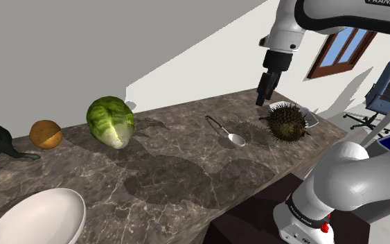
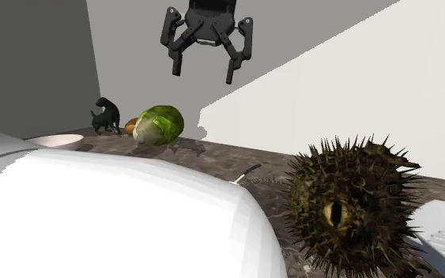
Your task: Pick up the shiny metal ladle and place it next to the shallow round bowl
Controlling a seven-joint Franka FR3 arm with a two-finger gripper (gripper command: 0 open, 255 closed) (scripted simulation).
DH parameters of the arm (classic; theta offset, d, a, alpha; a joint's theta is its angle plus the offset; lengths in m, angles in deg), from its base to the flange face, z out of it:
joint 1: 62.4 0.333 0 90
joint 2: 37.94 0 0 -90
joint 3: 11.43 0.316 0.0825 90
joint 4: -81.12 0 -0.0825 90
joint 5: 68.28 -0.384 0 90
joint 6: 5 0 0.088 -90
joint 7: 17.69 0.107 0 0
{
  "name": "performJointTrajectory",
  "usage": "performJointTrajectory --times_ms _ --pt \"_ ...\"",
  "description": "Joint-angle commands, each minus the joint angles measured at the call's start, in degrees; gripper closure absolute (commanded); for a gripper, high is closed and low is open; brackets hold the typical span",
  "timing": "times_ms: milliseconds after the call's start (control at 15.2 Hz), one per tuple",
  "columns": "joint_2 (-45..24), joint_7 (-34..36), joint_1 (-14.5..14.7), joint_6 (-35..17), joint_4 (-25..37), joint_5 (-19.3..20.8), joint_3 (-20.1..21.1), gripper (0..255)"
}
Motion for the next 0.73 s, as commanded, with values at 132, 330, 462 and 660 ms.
performJointTrajectory --times_ms 132,330,462,660 --pt "-1.52 1.24 -0.70 -4.42 -2.36 -0.12 0.22 0" --pt "-4.42 3.06 -1.72 -11.12 -5.34 -0.31 0.48 0" --pt "-6.76 4.25 -2.35 -15.62 -6.95 -0.44 0.60 0" --pt "-10.87 5.98 -3.26 -22.36 -8.79 -0.66 0.69 0"
